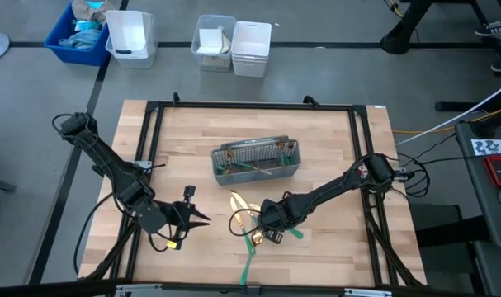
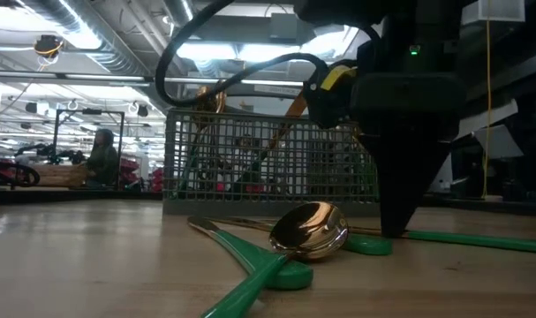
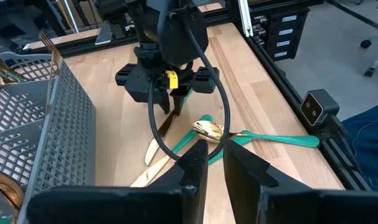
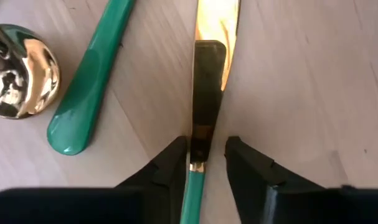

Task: Sort silverware
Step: Put the green knife in the gray silverware basket

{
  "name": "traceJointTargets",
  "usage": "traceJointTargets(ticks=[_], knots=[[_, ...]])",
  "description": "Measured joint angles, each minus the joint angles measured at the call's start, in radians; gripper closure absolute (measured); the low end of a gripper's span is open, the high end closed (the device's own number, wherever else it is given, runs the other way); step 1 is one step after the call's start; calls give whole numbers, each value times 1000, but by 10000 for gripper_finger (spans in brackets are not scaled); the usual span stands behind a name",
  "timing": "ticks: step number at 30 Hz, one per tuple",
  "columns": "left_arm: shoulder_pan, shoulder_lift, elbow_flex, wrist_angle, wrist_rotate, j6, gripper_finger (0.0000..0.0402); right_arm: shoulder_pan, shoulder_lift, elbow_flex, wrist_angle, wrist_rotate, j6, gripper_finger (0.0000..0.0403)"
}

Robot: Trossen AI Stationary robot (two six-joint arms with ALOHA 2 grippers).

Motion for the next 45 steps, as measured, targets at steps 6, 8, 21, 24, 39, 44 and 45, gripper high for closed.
traceJointTargets(ticks=[6, 8, 21, 24, 39, 44, 45], knots=[[0, 0, 0, 0, 0, 0, 357, 0, 2, -1, 6, -7, 0, 364], [0, 0, 0, 0, 0, 0, 357, 0, 3, -2, 6, -8, 0, 382], [0, 0, 0, 0, 0, 0, 357, 0, 3, -3, 22, -40, 0, 364], [0, 0, 0, 0, 0, 0, 357, 0, 3, 5, 15, -42, 0, 368], [-1, -51, 0, -31, 0, 3, 357, -1, 12, 88, -89, -2, -18, 370], [-1, -58, 0, -31, 0, 19, 357, -7, 11, 89, -91, -1, -18, 370], [-1, -58, 0, -30, 0, 18, 357, -8, 10, 89, -93, -2, -18, 370]])
